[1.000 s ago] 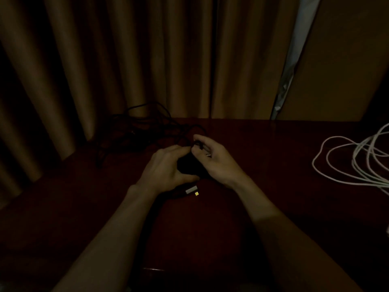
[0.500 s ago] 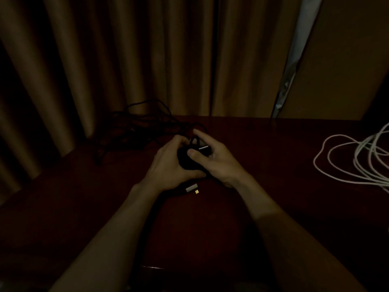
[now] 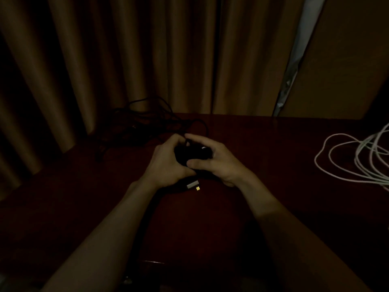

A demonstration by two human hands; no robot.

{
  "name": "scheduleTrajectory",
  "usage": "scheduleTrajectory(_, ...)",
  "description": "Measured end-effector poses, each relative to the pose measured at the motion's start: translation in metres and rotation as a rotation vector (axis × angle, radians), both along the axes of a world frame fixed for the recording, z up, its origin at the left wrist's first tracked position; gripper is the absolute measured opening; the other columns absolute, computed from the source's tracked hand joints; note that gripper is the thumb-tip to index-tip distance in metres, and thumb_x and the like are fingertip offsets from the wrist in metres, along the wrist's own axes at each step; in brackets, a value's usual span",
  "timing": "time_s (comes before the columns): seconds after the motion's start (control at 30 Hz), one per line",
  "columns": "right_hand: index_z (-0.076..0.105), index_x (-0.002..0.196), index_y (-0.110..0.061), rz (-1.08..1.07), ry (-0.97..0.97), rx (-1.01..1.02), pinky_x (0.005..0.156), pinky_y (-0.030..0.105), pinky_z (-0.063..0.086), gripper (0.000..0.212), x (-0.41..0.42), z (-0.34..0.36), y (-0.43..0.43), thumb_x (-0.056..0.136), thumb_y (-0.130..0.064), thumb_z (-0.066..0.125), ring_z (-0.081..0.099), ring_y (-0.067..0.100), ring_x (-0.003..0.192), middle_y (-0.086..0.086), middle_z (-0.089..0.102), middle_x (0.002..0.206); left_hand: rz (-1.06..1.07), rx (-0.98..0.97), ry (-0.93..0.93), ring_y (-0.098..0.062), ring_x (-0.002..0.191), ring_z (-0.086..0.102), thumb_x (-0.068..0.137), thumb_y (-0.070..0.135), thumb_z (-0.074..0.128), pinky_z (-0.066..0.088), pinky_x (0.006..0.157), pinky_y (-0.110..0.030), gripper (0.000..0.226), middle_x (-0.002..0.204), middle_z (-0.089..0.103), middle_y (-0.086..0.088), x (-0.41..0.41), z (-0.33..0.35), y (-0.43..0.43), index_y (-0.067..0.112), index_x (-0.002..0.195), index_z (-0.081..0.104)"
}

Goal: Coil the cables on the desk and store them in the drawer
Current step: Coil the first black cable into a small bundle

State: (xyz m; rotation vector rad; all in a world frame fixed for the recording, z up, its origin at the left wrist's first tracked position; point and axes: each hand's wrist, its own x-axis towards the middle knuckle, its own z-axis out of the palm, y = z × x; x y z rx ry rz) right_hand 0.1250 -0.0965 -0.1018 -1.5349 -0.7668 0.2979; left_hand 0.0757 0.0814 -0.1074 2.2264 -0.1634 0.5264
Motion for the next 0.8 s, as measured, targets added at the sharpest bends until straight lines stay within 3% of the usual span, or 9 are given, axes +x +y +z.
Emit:
scheduleTrajectory(0.1,0.037,0.157,-0.033,0.007,-0.007,-0.019,0.109,0.033,0.05,0.089,0.001,-0.001,0.002,0.086,0.002,0.078,0.057,0.017,0.133,0.005,0.053,0.148,-0.029,0.018,-0.038,0.003,0.099,0.066,0.061,0.053,0.086,0.056,0.082,-0.021,0.086,0.113,0.066,0.018,-0.001,0.002,0.001,0.029,0.136,0.05)
scheduleTrajectory(0.2,0.014,0.162,-0.043,-0.013,-0.011,-0.04,0.108,0.036,0.052,0.105,0.001,-0.003,0.003,0.088,-0.003,0.078,0.059,0.02,0.132,0.006,0.045,0.155,0.006,0.048,-0.089,0.013,0.102,0.06,0.073,0.038,0.09,0.05,0.081,-0.009,0.076,0.117,0.064,0.015,-0.001,0.002,0.002,0.024,0.139,0.054)
scheduleTrajectory(0.3,0.001,0.162,-0.041,-0.145,0.027,-0.12,0.072,0.027,0.059,0.108,0.0,-0.004,0.004,0.091,-0.016,0.078,0.075,0.019,0.083,0.007,0.067,0.126,0.139,-0.091,-0.115,0.02,0.097,0.056,0.073,0.024,0.093,0.043,0.073,0.0,0.063,0.108,0.058,0.023,0.001,0.005,0.006,0.026,0.125,0.056)
scheduleTrajectory(0.37,0.009,0.164,-0.031,-0.214,0.04,-0.139,0.058,0.024,0.051,0.101,0.003,-0.003,0.003,0.091,-0.023,0.078,0.065,0.013,0.059,0.005,0.075,0.098,0.192,-0.198,-0.086,0.009,0.101,0.059,0.072,0.023,0.094,0.045,0.073,-0.005,0.063,0.111,0.06,0.018,0.002,0.006,0.007,0.025,0.122,0.055)
scheduleTrajectory(0.47,0.048,0.147,-0.008,-0.207,0.089,-0.08,0.047,0.017,0.042,0.062,0.006,0.001,0.002,0.093,-0.021,0.076,0.056,0.003,0.05,0.001,0.067,0.067,0.142,-0.483,0.014,-0.008,0.106,0.066,0.071,0.012,0.094,0.054,0.073,-0.014,0.063,0.118,0.065,0.005,0.003,0.007,0.003,0.018,0.122,0.058)
scheduleTrajectory(0.6,0.065,0.12,-0.003,-0.17,0.157,0.054,0.05,0.017,0.043,0.036,0.007,0.008,-0.003,0.089,-0.016,0.079,0.061,0.012,0.068,0.009,0.066,0.077,-0.058,-0.818,0.192,-0.023,0.105,0.072,0.072,-0.001,0.088,0.06,0.078,-0.03,0.068,0.127,0.067,-0.011,0.002,0.014,0.0,0.015,0.13,0.057)
scheduleTrajectory(0.7,0.069,0.112,-0.007,-0.165,0.146,0.087,0.059,0.019,0.049,0.029,0.009,0.008,-0.007,0.088,-0.017,0.08,0.06,0.027,0.084,0.021,0.064,0.094,-0.151,-0.903,0.242,-0.021,0.105,0.073,0.064,0.007,0.087,0.06,0.082,-0.032,0.074,0.124,0.068,-0.008,-0.002,0.018,-0.003,0.014,0.132,0.057)
scheduleTrajectory(0.8,0.069,0.109,-0.007,-0.139,0.127,0.149,0.054,0.02,0.045,0.038,0.01,0.004,-0.007,0.083,-0.029,0.084,0.054,0.031,0.078,0.023,0.065,0.093,-0.204,-1.012,0.245,-0.016,0.104,0.073,0.07,0.018,0.083,0.059,0.081,-0.03,0.059,0.119,0.071,-0.005,-0.004,0.019,-0.011,0.014,0.125,0.06)
